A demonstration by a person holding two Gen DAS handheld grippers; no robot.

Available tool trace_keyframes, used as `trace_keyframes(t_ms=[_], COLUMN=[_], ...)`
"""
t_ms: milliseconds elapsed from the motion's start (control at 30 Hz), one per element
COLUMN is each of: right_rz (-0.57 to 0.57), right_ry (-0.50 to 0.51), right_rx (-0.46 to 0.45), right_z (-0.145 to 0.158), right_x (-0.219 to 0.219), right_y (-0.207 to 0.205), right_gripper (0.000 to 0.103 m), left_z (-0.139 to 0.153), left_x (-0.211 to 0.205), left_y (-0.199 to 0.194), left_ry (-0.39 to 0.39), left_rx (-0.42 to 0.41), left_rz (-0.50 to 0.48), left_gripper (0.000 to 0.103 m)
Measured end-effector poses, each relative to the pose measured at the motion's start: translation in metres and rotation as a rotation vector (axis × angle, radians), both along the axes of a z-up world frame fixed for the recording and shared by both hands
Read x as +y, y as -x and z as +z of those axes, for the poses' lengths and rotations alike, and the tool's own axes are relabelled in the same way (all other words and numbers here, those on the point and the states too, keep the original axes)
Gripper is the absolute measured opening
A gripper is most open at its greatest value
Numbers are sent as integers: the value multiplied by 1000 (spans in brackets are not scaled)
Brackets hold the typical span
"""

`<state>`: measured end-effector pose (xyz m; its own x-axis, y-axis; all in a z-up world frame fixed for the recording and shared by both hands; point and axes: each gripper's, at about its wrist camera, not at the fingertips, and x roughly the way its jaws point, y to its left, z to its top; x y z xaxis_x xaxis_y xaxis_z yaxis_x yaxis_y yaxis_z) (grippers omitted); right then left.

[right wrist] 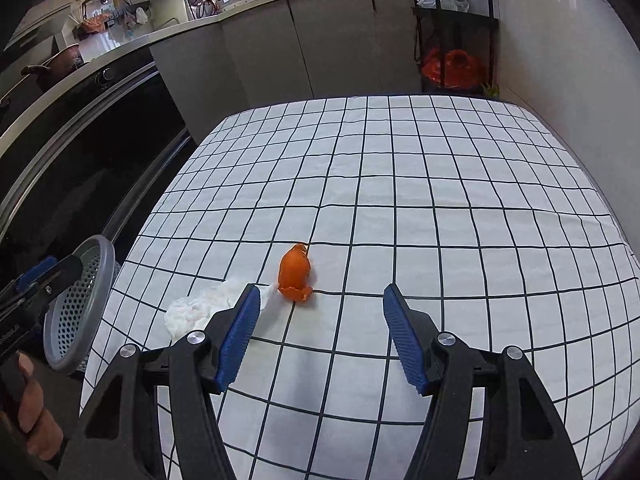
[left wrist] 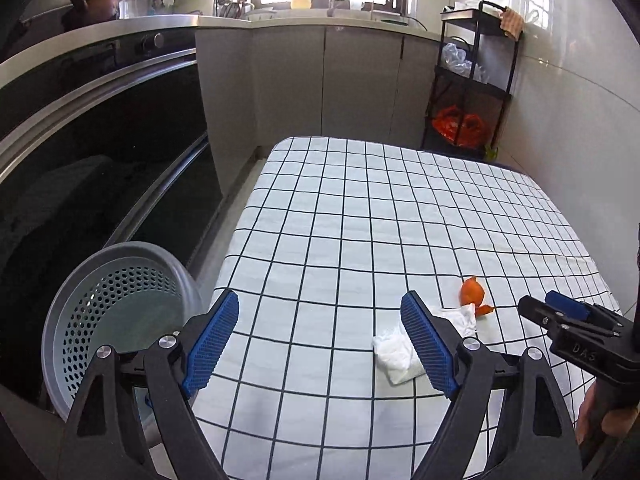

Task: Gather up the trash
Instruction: 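Grasp the orange peel with the right tool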

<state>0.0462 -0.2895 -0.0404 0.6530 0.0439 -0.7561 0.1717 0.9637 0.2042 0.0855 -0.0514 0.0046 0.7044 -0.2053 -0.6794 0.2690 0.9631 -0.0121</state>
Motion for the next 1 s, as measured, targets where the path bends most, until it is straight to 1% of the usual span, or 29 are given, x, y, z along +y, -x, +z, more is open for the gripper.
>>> trace_keyframes(t_ms=[100, 233, 367, 500, 600, 700, 733, 767, 833, 900, 933, 967, 1000], right_rz=[2, 15, 13, 1, -2, -2, 0, 2, 7, 14, 20, 24, 24], right_ry=[-15, -26, -7, -16, 11, 13, 18, 23, 26, 20, 18, 20, 22], right_rx=[14, 28, 45, 76, 84, 93, 96, 99, 106, 103, 103, 102, 98], right_z=[-7, -14, -24, -35, -39, -43, -44, -45, -46, -46, -45, -45, -43], right_x=[-1, 4, 11, 13, 18, 21, 22, 23, 24, 24, 25, 25, 26], right_y=[-9, -23, -37, -52, -60, -64, -65, -66, -66, -66, -66, -66, -65], right_gripper=[61, 61, 61, 61, 61, 61, 57, 50, 39, 34, 25, 22, 22], left_z=[-6, -18, -28, -33, -34, -35, -35, -35, -36, -38, -40, -42, -43], left_x=[-7, -5, 0, 0, 1, 0, -1, -3, -7, -11, -14, -16, -19], left_y=[-5, -12, -19, -23, -23, -22, -21, -20, -18, -15, -14, -12, -10], left_ry=[-13, -22, -31, -43, -32, -32, -37, -44, -52, -52, -54, -57, -60], left_rx=[1, 19, 45, 56, 70, 68, 63, 58, 54, 60, 63, 66, 69], left_rz=[0, 9, 16, 17, 11, 4, 2, 0, -13, -31, -40, -50, -64], left_gripper=[81, 81, 81, 81, 81, 82, 82, 82, 83, 83, 83, 83, 83])
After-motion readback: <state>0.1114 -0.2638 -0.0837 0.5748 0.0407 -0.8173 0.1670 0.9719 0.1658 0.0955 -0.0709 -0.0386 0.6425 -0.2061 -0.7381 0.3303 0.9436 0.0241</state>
